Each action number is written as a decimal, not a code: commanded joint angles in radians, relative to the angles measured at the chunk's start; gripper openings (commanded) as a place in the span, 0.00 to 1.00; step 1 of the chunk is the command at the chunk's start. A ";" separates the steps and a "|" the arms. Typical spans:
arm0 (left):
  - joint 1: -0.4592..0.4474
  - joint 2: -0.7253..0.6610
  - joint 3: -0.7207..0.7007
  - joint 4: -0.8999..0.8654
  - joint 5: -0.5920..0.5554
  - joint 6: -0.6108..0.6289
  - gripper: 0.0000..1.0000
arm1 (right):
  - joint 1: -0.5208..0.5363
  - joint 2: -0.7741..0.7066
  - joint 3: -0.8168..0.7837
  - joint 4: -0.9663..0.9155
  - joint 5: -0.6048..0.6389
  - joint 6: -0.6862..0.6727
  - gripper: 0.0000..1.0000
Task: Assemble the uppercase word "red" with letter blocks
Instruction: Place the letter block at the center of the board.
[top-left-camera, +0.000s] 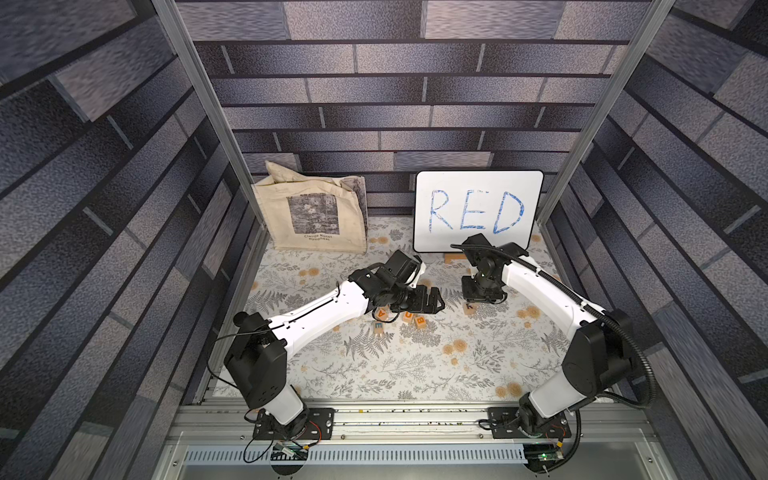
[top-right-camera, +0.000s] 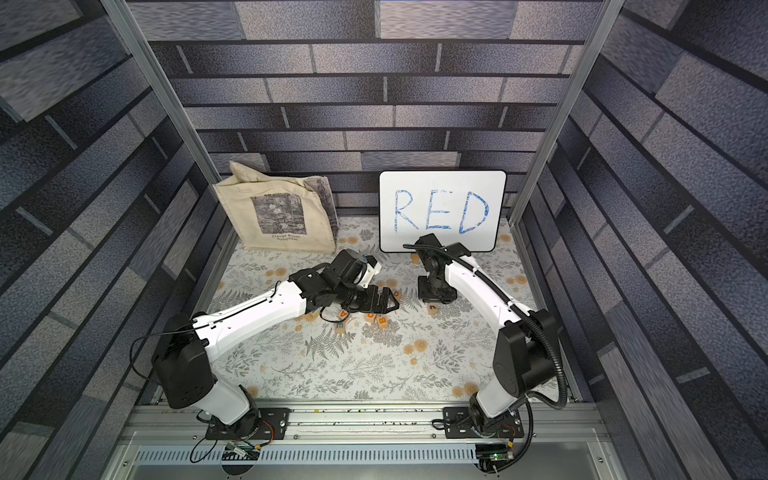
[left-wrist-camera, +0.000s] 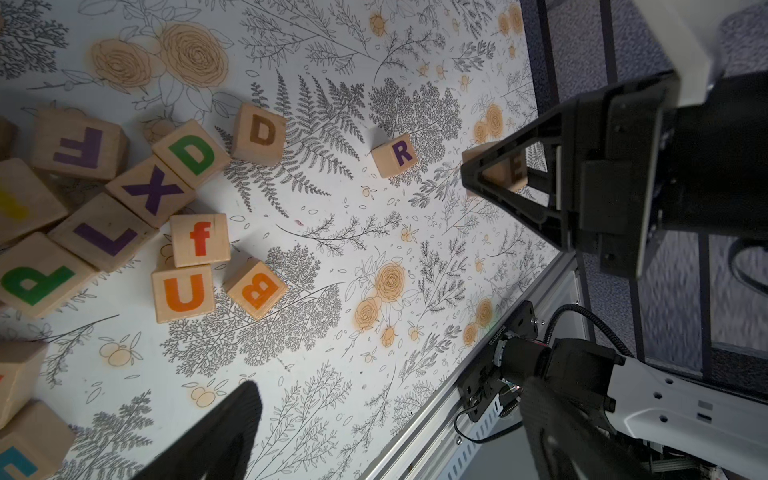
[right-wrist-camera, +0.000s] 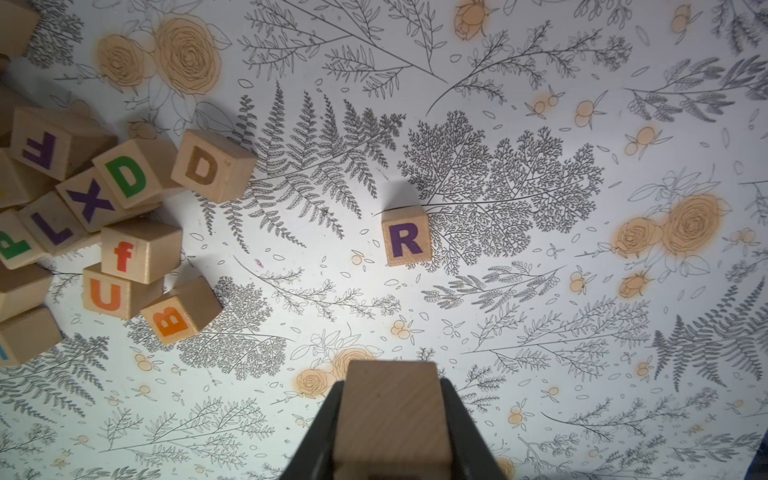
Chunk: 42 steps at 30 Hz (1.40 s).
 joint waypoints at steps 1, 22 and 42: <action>-0.011 0.015 0.041 0.029 0.025 0.034 1.00 | -0.025 -0.007 -0.028 0.010 0.033 -0.029 0.14; -0.088 0.073 0.024 0.123 0.067 0.044 1.00 | -0.117 0.057 -0.128 0.131 0.077 -0.099 0.14; -0.094 0.086 0.055 0.080 0.061 0.057 1.00 | -0.182 0.203 -0.140 0.229 -0.002 -0.126 0.14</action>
